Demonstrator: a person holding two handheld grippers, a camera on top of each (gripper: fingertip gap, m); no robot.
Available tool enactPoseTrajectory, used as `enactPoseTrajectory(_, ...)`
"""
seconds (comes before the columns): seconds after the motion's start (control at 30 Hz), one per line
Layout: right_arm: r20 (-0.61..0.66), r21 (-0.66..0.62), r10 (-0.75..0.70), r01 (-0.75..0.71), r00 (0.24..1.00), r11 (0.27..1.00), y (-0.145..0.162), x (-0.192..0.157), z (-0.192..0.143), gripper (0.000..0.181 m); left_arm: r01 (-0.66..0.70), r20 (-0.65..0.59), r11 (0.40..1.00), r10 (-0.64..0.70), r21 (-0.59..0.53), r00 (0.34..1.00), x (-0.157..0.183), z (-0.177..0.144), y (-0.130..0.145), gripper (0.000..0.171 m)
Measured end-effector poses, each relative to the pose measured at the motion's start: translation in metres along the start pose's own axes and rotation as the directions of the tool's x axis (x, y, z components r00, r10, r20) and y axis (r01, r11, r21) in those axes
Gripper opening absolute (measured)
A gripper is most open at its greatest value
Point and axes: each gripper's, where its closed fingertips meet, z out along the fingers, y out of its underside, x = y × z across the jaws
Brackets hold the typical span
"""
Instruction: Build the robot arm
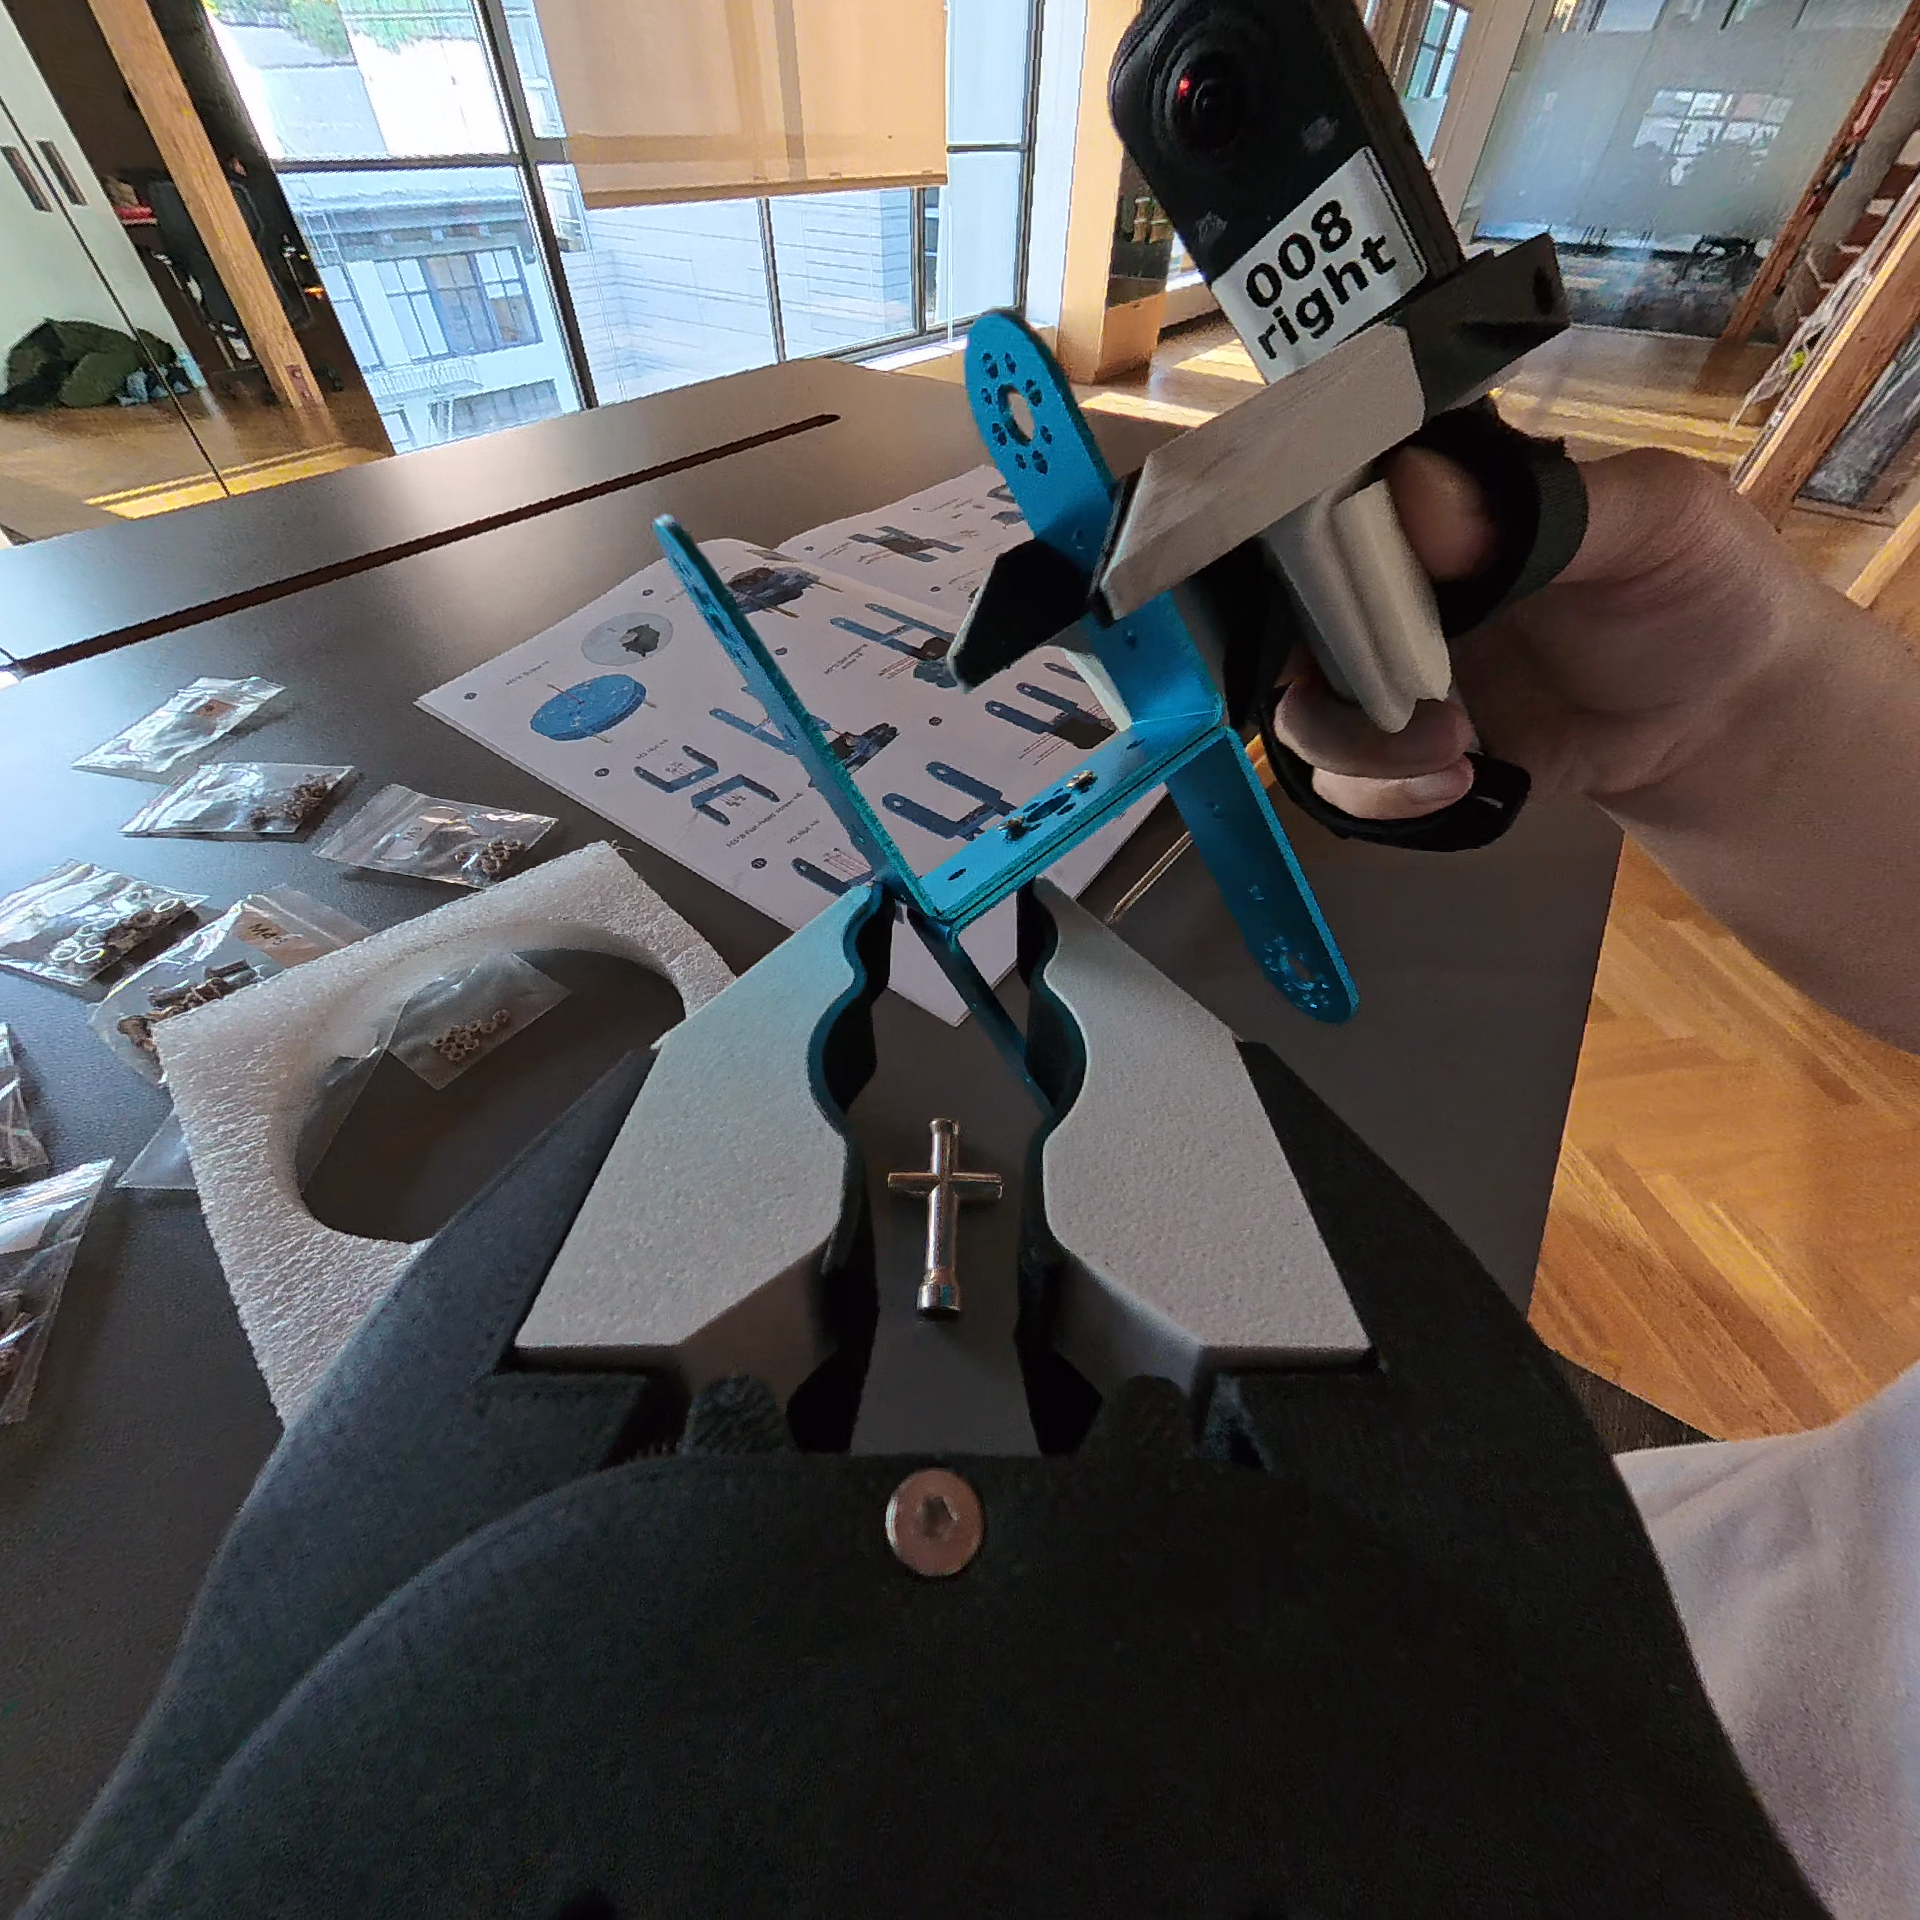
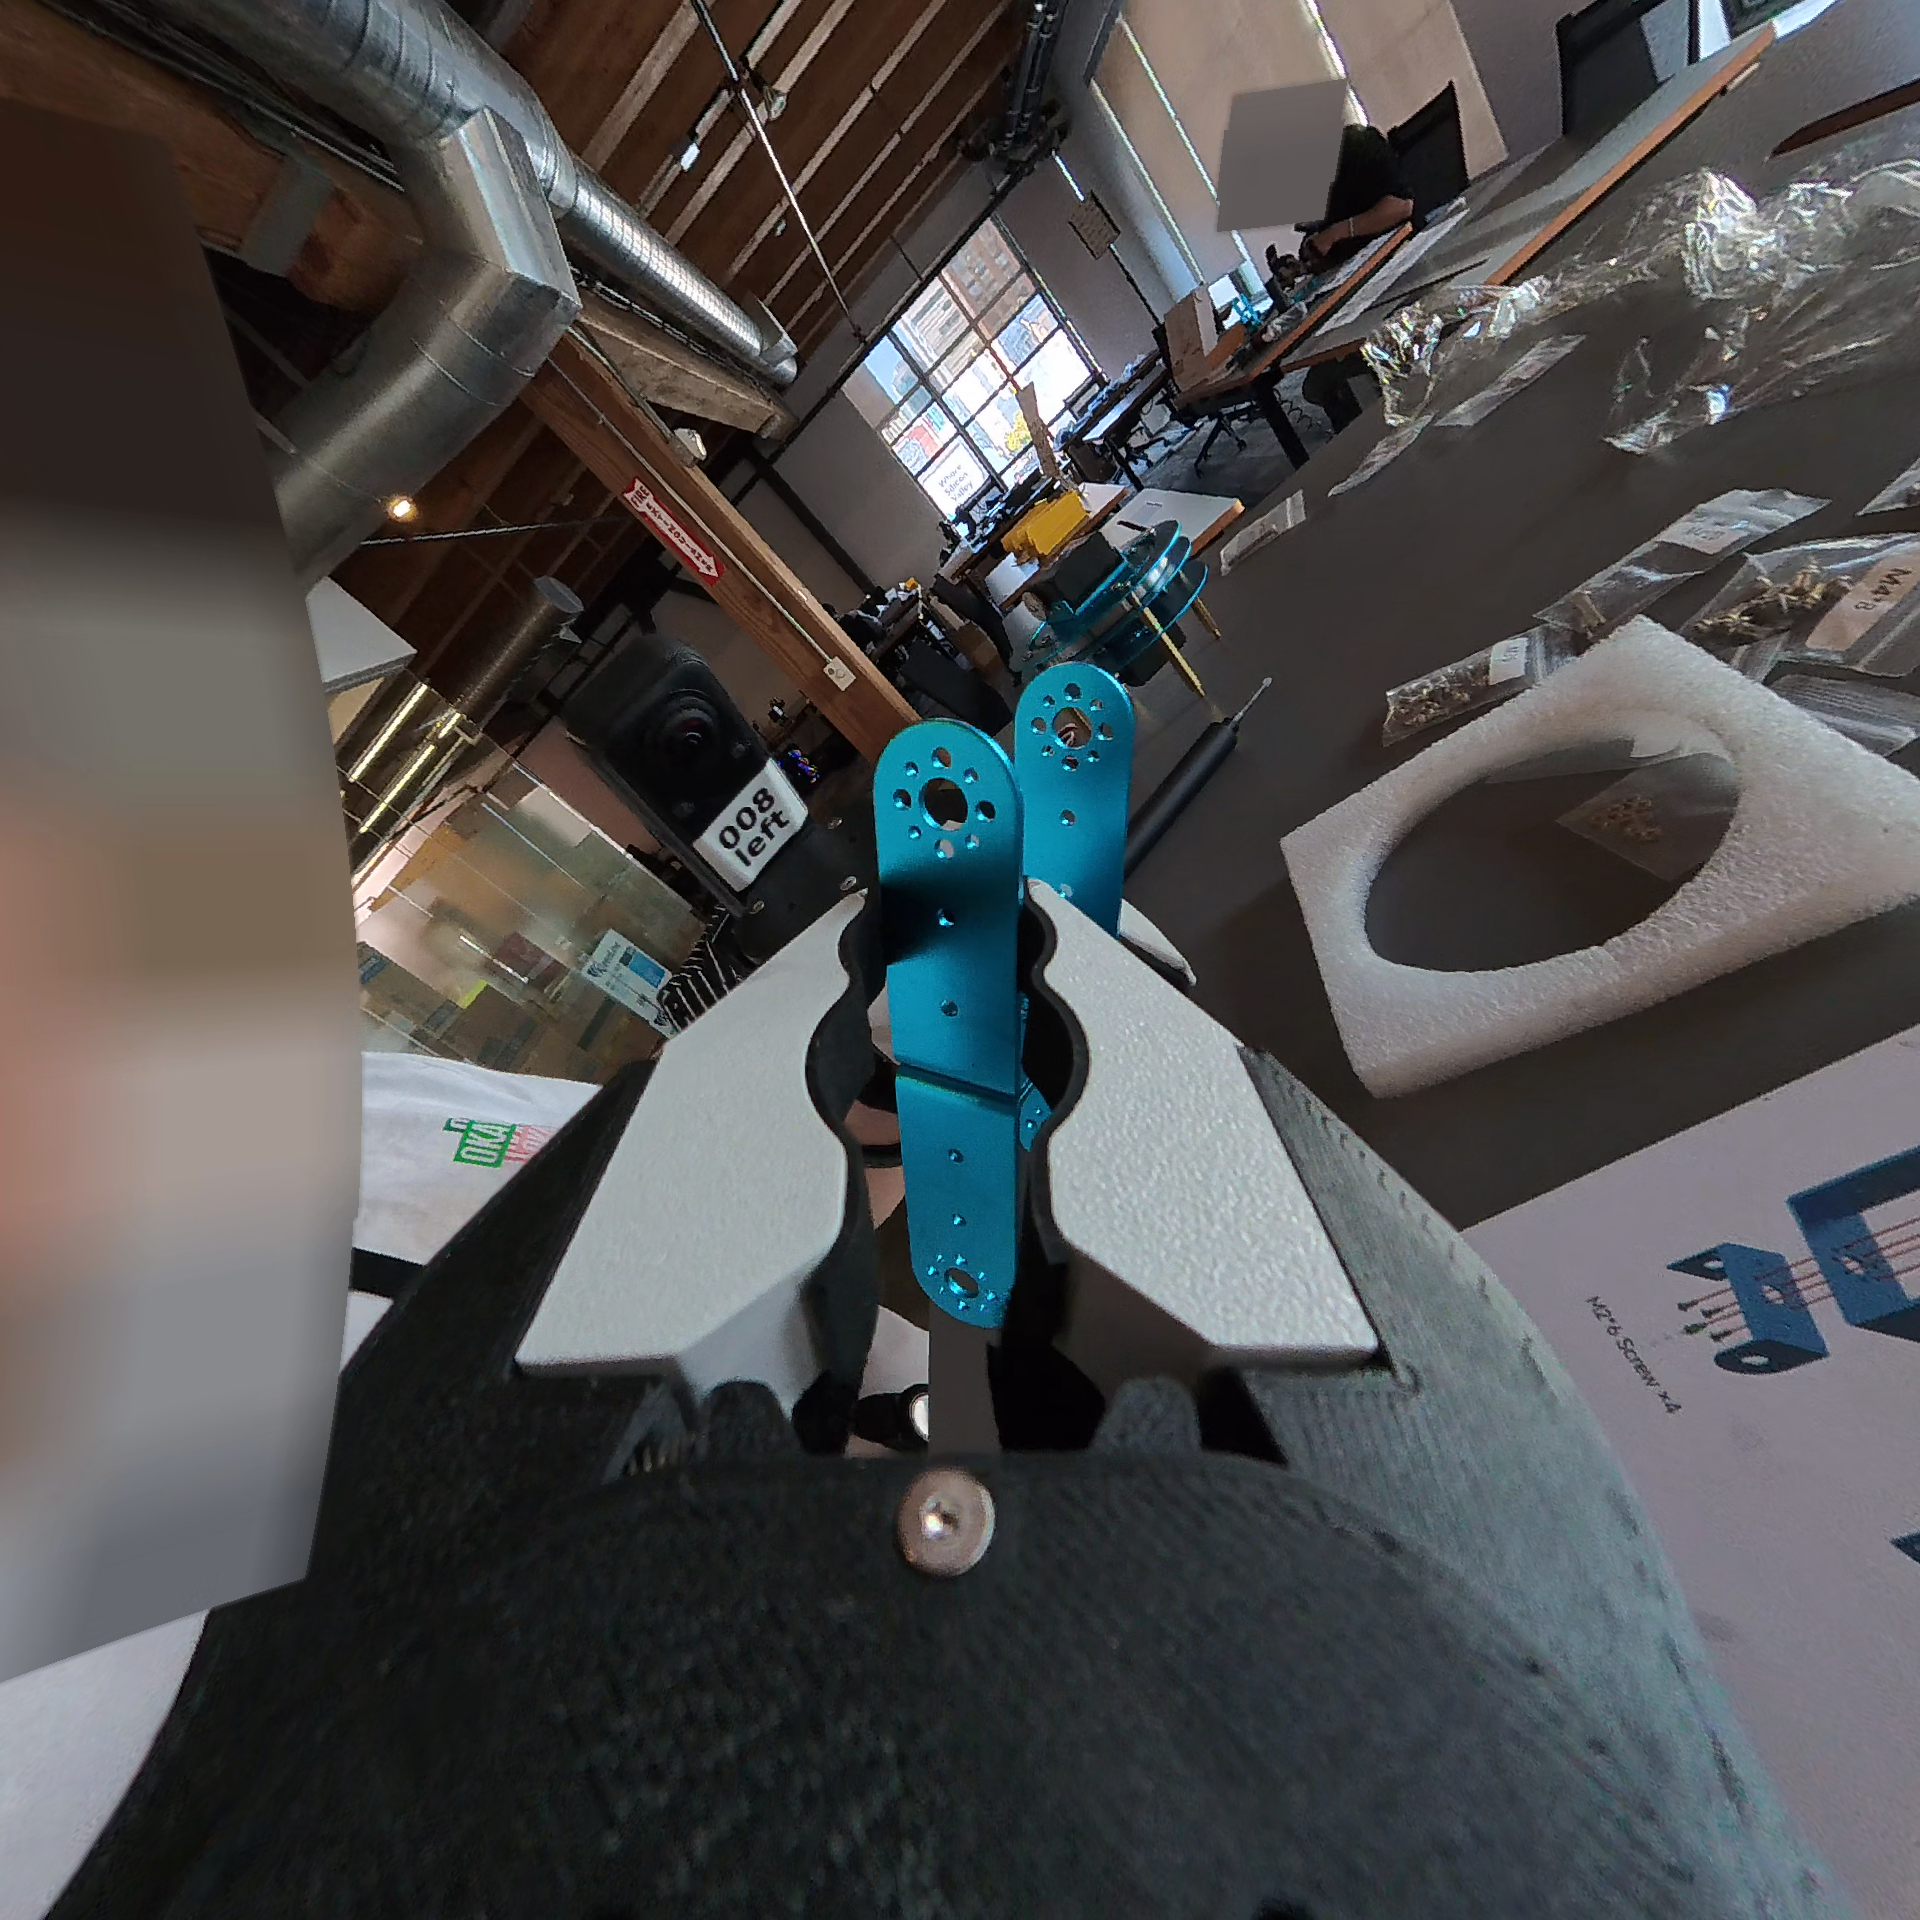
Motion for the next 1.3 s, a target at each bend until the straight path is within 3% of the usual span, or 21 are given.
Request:
enactPoseTrajectory(0.43, 0.052, -0.039, -0.051, 0.053, 0.997, 0.998, 0.012, -0.005, -0.004, 0.02, -0.04, -0.007, 0.999, 0.04, -0.012, 0.999, 0.005, 0.002, 0.003, 0.025)
enactPoseTrajectory(0.83, 0.042, -0.113, -0.179, 0.183, 0.983, 0.977, 0.028, -0.015, -0.019, 0.021, -0.21, 0.056, 0.978, 0.21, -0.005, 0.976, 0.018, 0.001, 0.003, 0.015)
enactPoseTrajectory(1.1, 0.017, -0.087, -0.143, 0.144, 0.99, 0.986, 0.036, -0.008, -0.028, 0.022, -0.228, 0.031, 0.971, 0.231, -0.068, 0.972, 0.022, 0.006, 0.013, 0.013)
enactPoseTrajectory(1.3, 0.024, -0.042, 0.104, -0.103, 0.994, 0.994, 0.038, 0.01, -0.036, 0.024, -0.066, -0.081, 0.976, 0.05, -0.206, 0.995, 0.031, 0.011, 0.029, 0.013)
